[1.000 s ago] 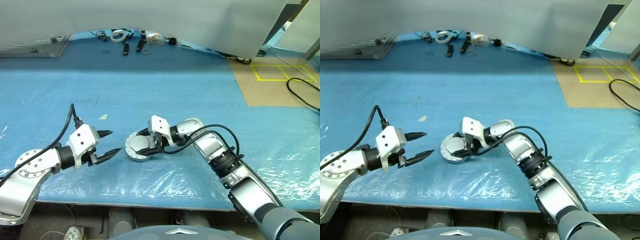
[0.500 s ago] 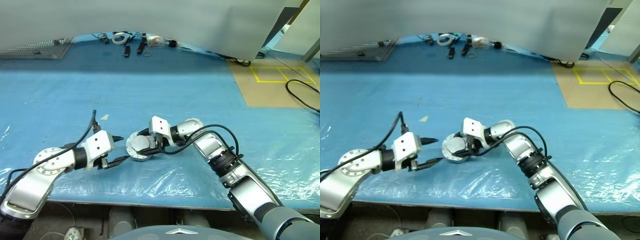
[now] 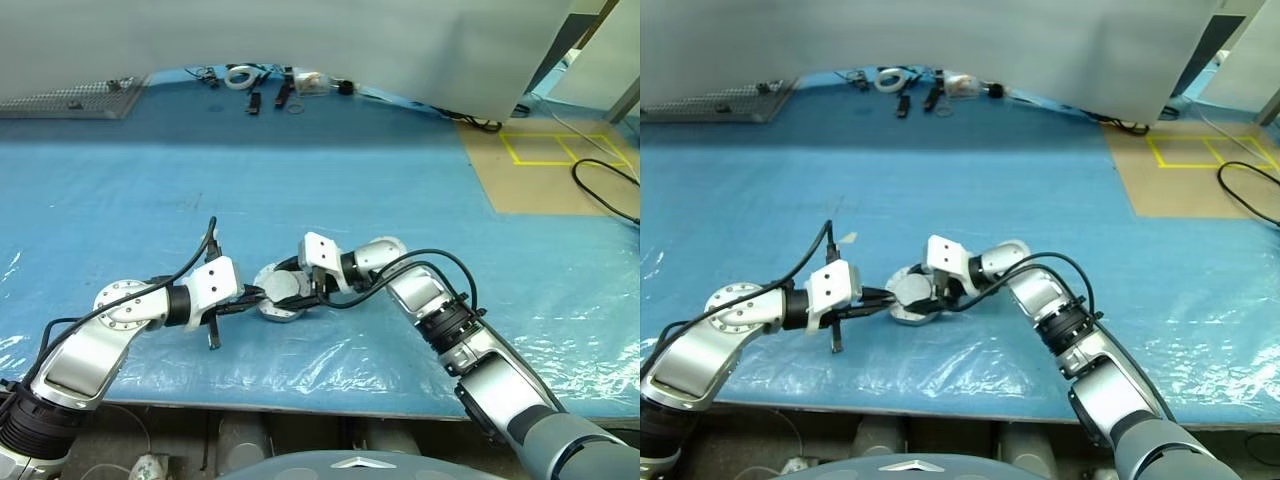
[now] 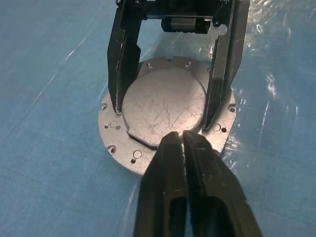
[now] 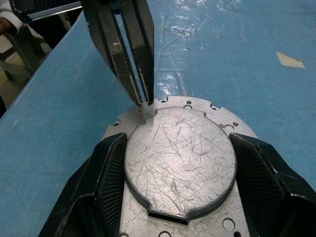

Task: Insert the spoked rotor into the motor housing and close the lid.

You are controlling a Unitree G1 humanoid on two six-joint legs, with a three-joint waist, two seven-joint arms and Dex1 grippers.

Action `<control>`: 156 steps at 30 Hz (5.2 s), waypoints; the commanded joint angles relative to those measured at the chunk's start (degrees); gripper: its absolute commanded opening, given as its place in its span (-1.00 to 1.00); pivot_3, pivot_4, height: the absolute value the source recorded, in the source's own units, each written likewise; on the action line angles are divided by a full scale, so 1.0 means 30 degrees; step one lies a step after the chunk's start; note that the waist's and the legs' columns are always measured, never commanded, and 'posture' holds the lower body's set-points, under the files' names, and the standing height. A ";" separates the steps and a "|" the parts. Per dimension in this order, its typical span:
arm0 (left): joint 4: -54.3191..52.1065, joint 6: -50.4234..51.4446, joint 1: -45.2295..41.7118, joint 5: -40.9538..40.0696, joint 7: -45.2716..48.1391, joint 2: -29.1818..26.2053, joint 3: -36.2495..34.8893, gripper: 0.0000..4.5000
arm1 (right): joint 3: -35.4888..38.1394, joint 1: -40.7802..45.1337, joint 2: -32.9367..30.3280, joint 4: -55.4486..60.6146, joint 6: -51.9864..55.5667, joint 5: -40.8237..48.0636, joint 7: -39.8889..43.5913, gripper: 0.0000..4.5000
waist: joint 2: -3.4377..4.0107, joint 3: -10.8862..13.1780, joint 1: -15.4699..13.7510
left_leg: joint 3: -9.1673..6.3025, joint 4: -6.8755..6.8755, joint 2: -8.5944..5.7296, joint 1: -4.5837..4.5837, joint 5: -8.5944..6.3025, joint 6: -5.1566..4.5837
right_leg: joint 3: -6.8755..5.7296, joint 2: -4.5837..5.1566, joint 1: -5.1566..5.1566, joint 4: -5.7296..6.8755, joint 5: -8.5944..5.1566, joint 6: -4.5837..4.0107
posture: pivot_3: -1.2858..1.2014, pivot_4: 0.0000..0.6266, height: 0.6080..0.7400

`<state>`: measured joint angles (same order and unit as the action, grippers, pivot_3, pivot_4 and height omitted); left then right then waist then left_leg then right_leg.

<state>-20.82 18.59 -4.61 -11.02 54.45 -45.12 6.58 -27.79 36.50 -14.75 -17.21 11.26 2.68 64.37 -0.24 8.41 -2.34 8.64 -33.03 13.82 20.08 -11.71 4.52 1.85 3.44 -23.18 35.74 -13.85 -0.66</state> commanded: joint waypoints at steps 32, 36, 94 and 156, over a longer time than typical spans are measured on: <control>0.1108 -0.0568 -0.1303 0.2328 -0.0086 0.1063 0.1884 -1.00 | 0.0620 -0.0274 -0.0187 -0.0109 0.3433 0.0750 0.0204 0.99 | 0.0132 -0.0091 -0.0101 | 0.0014 0.0170 -0.0050 0.0023 -0.0002 -0.0002 | -0.0005 0.0033 0.0008 -0.0194 -0.0020 0.0028 | 0.03 -0.52 1.00; 0.1222 -0.0675 -0.1493 0.2408 -0.0095 0.1145 0.1959 -1.00 | 0.1315 0.0282 -0.0671 0.0692 0.3879 0.1121 0.0377 0.99 | 0.0134 -0.0091 -0.0133 | 0.0026 0.0254 -0.0060 0.0065 0.0001 0.0003 | -0.0045 0.0028 0.0010 -0.0315 -0.0017 0.0035 | 0.03 -0.52 1.00; 0.1343 -0.0993 -0.1441 0.2386 -0.0809 0.1622 0.1629 -1.00 | 0.7122 -0.2513 -0.1525 0.4896 1.9644 1.0617 -0.5053 0.99 | 0.0155 -0.0071 -0.0530 | 0.0022 0.0265 -0.0042 0.0114 0.0001 0.0021 | -0.0061 0.0005 -0.0045 -0.0293 0.0023 0.0106 | 0.03 -0.52 1.00; -0.1927 0.5528 -0.3148 -0.7608 -0.4144 0.5258 -0.6364 -1.00 | 0.8470 -0.1684 0.0642 0.3437 1.9915 1.1625 -0.5915 -0.48 | 0.0151 -0.0063 -0.0528 | 0.0014 0.0270 -0.0028 0.0170 -0.0010 0.0048 | -0.0066 -0.0018 -0.0089 -0.0295 0.0032 0.0119 | 0.03 -0.52 1.00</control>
<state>-23.38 32.13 -13.08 -28.46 44.51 -29.53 -8.47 -2.97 30.79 -13.19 -7.84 71.45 36.17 46.61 0.21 8.22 -3.93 8.68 -32.22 13.73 20.59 -11.74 4.67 1.65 3.38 -23.45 34.86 -13.75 -0.30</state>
